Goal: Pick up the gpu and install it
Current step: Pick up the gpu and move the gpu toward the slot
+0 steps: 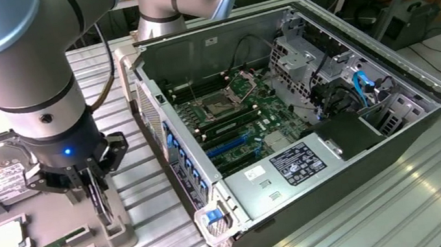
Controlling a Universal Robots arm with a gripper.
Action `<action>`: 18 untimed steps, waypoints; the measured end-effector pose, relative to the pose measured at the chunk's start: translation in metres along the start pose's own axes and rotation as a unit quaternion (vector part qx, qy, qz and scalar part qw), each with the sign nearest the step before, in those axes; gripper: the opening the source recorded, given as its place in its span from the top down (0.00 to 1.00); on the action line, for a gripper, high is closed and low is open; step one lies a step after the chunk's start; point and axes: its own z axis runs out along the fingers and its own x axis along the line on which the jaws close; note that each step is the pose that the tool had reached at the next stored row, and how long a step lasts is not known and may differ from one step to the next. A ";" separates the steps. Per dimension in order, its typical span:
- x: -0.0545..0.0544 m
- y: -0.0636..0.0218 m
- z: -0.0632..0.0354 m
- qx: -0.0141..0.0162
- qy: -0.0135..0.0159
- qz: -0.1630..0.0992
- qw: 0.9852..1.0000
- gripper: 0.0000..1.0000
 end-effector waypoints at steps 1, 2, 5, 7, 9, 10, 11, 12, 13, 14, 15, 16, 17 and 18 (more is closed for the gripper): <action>0.000 0.0001 -0.0024 0.000 0.000 0.000 1.000 0.72; 0.000 0.0002 -0.0065 0.000 0.000 0.000 1.000 0.72; 0.000 0.0004 -0.0129 0.000 0.000 0.000 1.000 0.72; 0.000 0.0005 -0.0144 0.000 0.000 0.000 1.000 0.72; 0.000 0.0006 -0.0161 0.000 0.000 0.000 1.000 0.72; -0.001 0.0010 -0.0272 0.000 0.000 0.000 1.000 0.72; -0.001 0.0015 -0.0420 0.000 0.000 0.000 1.000 0.72; -0.001 0.0016 -0.0458 0.000 0.000 0.000 1.000 0.72; -0.001 0.0020 -0.0555 0.000 0.000 0.000 1.000 0.72; -0.001 0.0022 -0.0638 0.000 0.000 0.000 1.000 0.72; -0.001 0.0025 -0.0701 0.000 0.000 0.000 1.000 0.72; -0.002 0.0028 -0.0804 0.000 0.000 0.000 1.000 0.72; -0.002 0.0029 -0.0837 0.000 0.000 0.000 1.000 0.72; -0.002 0.0030 -0.0859 0.000 0.000 0.000 1.000 0.72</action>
